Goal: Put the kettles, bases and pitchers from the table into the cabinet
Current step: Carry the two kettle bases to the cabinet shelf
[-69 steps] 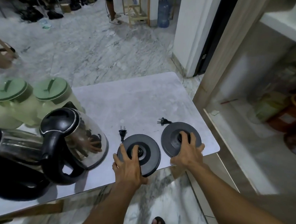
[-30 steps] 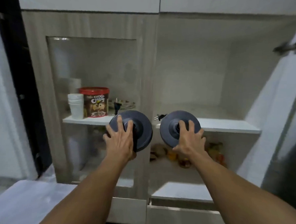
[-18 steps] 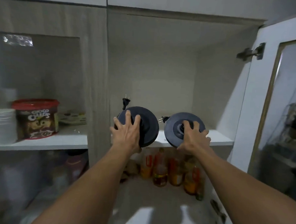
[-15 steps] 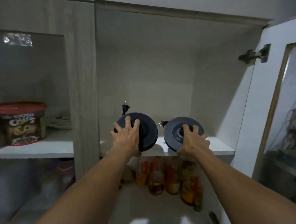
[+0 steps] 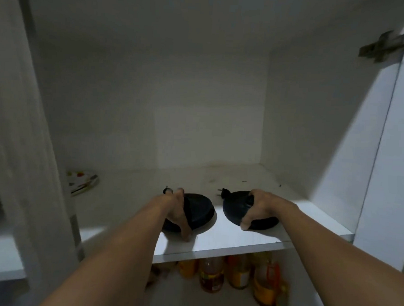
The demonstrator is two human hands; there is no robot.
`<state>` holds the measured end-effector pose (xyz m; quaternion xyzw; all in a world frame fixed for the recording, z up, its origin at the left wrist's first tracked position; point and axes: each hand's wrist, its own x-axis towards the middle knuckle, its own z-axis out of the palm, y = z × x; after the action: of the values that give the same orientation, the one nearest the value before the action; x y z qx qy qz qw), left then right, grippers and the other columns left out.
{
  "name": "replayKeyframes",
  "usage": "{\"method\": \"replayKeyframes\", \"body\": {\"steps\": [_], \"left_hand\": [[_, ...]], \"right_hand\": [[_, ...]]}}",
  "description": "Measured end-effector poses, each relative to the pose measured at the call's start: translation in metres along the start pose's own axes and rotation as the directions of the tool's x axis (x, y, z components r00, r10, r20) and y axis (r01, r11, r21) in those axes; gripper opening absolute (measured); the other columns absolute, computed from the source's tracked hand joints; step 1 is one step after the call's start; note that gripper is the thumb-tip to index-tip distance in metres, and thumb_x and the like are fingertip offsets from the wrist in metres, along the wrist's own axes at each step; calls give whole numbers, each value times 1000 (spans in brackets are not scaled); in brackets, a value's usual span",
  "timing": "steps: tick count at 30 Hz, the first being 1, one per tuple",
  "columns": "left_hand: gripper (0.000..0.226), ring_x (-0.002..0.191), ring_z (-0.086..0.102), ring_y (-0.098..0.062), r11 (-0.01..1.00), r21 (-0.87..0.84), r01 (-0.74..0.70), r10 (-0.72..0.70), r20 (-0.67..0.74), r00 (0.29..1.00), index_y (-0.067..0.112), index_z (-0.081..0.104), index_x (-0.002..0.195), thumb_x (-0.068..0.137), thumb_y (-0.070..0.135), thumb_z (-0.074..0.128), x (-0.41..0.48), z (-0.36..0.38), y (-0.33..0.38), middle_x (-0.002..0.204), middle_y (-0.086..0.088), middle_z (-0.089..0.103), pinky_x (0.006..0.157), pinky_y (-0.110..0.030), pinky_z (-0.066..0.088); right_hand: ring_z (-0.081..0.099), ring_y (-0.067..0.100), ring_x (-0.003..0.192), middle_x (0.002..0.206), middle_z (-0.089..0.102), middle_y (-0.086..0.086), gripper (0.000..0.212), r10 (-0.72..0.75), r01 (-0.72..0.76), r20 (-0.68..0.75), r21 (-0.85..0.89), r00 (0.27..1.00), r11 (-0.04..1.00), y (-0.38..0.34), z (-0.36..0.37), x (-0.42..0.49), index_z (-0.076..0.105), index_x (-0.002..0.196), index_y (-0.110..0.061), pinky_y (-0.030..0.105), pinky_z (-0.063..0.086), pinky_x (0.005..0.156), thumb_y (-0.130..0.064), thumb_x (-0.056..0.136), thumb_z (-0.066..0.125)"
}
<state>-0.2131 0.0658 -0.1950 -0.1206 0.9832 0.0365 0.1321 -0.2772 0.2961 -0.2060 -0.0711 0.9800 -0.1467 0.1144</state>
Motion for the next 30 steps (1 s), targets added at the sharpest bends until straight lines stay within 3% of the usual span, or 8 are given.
{"method": "replayKeyframes", "body": {"steps": [3, 7, 14, 18, 21, 26, 30], "left_hand": [[124, 129, 46, -35, 999, 13, -30, 29, 65, 997, 26, 22, 147, 47, 61, 88, 21, -6, -8, 148, -4, 37, 98, -49, 49], [122, 138, 41, -30, 979, -174, -106, 114, 33, 993, 25, 25, 151, 51, 51, 91, 45, -1, -19, 153, 0, 38, 111, -49, 40], [98, 141, 38, -26, 938, -295, -184, 183, -31, 983, 23, 30, 151, 71, 28, 87, 51, 8, -23, 152, 2, 42, 114, -36, 33], [107, 137, 39, -31, 940, -324, -111, 81, -105, 991, 24, 26, 151, 65, 41, 87, 47, 26, -23, 149, -7, 39, 114, -44, 38], [112, 126, 48, -34, 910, -414, 30, -109, -169, 980, 21, 26, 148, 57, 46, 86, 37, 36, -16, 140, -13, 37, 107, -44, 46], [83, 121, 53, -31, 915, -400, 47, -185, -314, 931, 15, 34, 143, 76, 30, 80, -9, 54, -2, 135, -14, 47, 103, -39, 48], [54, 121, 53, -34, 948, -303, 97, -248, -511, 823, 13, 44, 139, 93, 34, 62, -81, 73, 2, 135, -15, 51, 101, -46, 47]], "right_hand": [[52, 33, 125, 145, 47, 8, 116, 28, -28, -1, 7, 1000, 1000, -6, 1, 21, 37, 145, -20, 46, 50, 101, -51, 45, 87], [54, 32, 125, 144, 49, 5, 132, 26, -26, 2, -1, 1000, 1000, -14, 4, 42, 39, 146, -27, 47, 51, 100, -59, 25, 80], [50, 33, 129, 148, 44, 7, 129, 43, -42, -24, 55, 999, 998, -15, 7, 38, 32, 150, -31, 49, 48, 104, -58, 35, 83], [43, 42, 131, 149, 25, 15, 115, 55, -48, -56, 110, 997, 993, -9, 15, 27, 19, 153, -29, 49, 45, 106, -46, 61, 85], [41, 48, 128, 145, 16, 19, 117, 18, -2, -131, 128, 991, 992, -5, 21, 17, 13, 154, -32, 49, 45, 106, -44, 61, 84], [33, 52, 131, 152, 5, 23, 90, -4, 27, -263, 84, 965, 996, -11, 34, -9, 23, 146, -29, 55, 45, 103, -32, 76, 78], [21, 50, 140, 156, 7, 19, 71, -157, 167, -300, 9, 941, 986, -19, 46, -43, 30, 143, -30, 69, 29, 109, -31, 86, 71]]}}
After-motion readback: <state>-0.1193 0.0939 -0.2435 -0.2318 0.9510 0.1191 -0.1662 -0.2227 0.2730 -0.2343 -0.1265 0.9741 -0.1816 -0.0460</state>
